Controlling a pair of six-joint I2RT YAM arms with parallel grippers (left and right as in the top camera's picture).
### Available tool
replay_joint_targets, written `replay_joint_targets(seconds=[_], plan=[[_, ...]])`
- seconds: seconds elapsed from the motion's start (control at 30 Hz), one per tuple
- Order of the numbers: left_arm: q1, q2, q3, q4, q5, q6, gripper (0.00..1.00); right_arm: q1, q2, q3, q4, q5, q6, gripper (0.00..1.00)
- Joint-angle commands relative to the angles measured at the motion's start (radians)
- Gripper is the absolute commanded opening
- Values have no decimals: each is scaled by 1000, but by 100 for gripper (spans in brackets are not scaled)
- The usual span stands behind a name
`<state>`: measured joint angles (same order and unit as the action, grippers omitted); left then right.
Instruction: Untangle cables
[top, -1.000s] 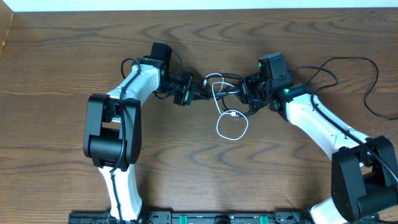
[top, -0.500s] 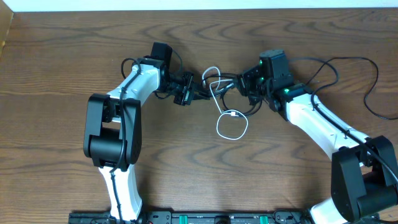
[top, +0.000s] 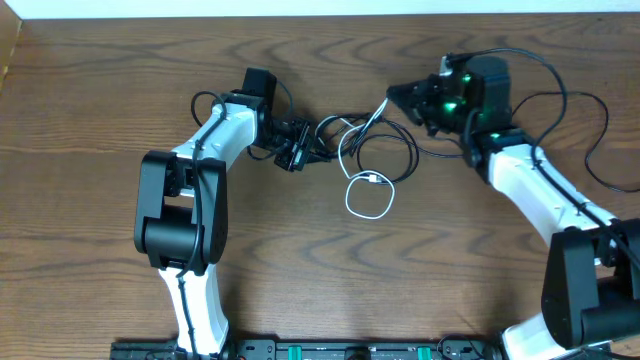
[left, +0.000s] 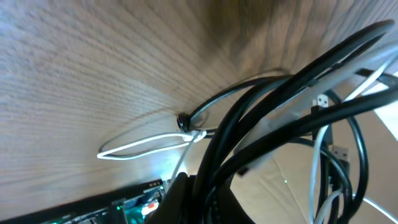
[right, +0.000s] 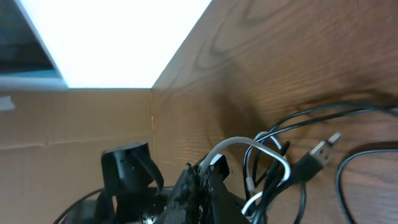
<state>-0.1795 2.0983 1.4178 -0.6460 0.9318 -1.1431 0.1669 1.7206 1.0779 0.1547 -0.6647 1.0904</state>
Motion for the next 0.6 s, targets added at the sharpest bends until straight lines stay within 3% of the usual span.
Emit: replay_joint_targets(seconds=[0.0, 0.17, 0.37, 0.57], plan=[[4, 13, 0, -4, -68, 57, 8, -59, 4, 6, 9, -103, -120, 1], [4, 13, 0, -5, -171, 175, 8, -146, 4, 6, 10, -233, -223, 1], [4, 13, 0, -28, -376, 407, 8, -269, 4, 6, 10, -483, -404, 1], [4, 13, 0, -79, -527, 470, 8, -385, 3, 6, 9, -587, -413, 1]])
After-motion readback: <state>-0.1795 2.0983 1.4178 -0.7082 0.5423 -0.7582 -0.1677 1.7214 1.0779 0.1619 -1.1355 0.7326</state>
